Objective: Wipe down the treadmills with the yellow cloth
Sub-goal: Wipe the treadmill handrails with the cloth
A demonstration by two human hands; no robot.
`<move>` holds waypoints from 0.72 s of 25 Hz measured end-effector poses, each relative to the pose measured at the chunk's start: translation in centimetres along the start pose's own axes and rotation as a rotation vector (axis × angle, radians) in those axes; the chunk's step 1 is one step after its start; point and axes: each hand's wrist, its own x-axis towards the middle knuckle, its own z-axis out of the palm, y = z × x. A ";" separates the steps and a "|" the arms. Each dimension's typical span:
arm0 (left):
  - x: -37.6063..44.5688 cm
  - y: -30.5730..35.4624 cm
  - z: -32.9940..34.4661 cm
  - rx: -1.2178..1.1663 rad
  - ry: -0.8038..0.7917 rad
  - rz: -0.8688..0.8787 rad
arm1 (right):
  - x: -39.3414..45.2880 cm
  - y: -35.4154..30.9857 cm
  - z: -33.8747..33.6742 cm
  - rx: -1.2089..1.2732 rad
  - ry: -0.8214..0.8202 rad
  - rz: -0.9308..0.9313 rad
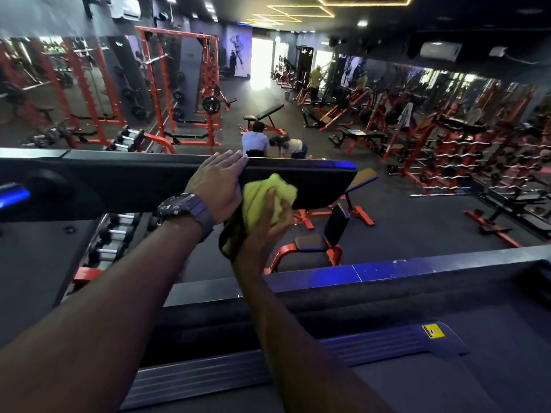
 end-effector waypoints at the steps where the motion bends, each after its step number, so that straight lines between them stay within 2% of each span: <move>1: -0.1 -0.1 -0.2 -0.005 -0.012 -0.003 | -0.2 0.1 -0.8 -0.037 -0.079 -0.116; 3: 0.0 0.0 -0.3 -0.007 -0.013 -0.006 | 3.8 0.6 -2.0 0.017 -0.016 -0.229; 5: 0.0 0.1 -0.1 -0.022 -0.015 -0.024 | 7.3 -0.6 -1.8 0.108 0.195 -0.128; 6: 0.0 0.0 0.0 -0.023 -0.022 -0.030 | 7.3 -1.4 -1.7 0.152 0.207 -0.065; 7: 0.0 0.0 0.0 -0.020 -0.022 -0.022 | 5.9 -1.9 -1.4 0.128 0.136 -0.076; 9: 0.0 -0.1 -0.2 -0.010 -0.029 0.003 | 1.1 -0.4 -0.8 0.015 -0.152 -0.213; 10: -0.1 -0.2 -0.3 -0.002 -0.039 0.011 | -0.3 0.7 -1.1 0.000 -0.227 -0.280; 12: -0.1 -0.2 -0.3 0.006 -0.036 0.007 | 2.1 1.7 -1.7 0.018 -0.138 -0.380; 14: -0.1 -0.1 -0.2 -0.001 -0.020 -0.009 | 5.3 -0.1 -1.4 0.094 0.059 -0.186; 15: -0.1 -0.1 -0.1 -0.002 -0.018 -0.010 | 5.7 -1.3 -1.1 0.125 0.097 -0.107; 16: 0.0 -0.2 0.0 -0.001 -0.016 -0.003 | 5.0 -2.2 -0.9 0.117 0.083 -0.120; 18: -0.2 -0.1 -0.1 -0.011 -0.018 -0.002 | 2.0 -0.5 -0.4 -0.051 -0.085 -0.407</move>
